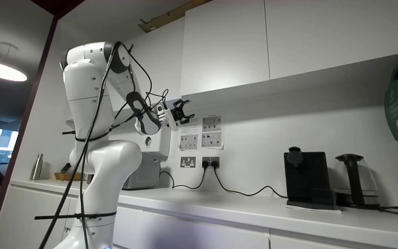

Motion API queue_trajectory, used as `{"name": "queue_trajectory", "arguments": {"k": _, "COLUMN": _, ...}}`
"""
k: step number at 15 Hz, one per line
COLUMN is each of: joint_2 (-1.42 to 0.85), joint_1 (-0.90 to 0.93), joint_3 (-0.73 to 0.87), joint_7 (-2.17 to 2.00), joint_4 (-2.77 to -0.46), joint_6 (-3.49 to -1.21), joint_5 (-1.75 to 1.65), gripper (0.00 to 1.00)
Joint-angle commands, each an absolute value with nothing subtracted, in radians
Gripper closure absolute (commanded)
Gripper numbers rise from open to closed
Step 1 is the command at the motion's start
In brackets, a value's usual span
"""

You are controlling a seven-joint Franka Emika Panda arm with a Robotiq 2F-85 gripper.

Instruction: Open the door of the second upper cabinet from the right

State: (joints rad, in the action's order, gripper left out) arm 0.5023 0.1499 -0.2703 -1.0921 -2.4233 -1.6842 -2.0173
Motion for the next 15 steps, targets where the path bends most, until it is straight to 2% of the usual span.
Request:
{"name": "queue_trajectory", "arguments": {"k": 1, "joint_2": 0.472, "joint_1": 0.189, "joint_3": -0.223, "joint_7": -1.091, "joint_4": -2.412, "joint_6": -1.651, "joint_5": -2.119, "gripper": 0.00}}
{"name": "queue_trajectory", "arguments": {"k": 9, "joint_2": 0.440, "joint_1": 0.180, "joint_3": -0.201, "joint_7": -1.011, "joint_4": -2.410, "joint_6": -1.634, "joint_5": -2.408, "gripper": 0.00}}
{"name": "queue_trajectory", "arguments": {"k": 15, "joint_2": 0.428, "joint_1": 0.183, "joint_3": -0.189, "joint_7": -0.973, "joint_4": -2.412, "joint_6": -1.591, "joint_5": -2.465, "gripper": 0.00}}
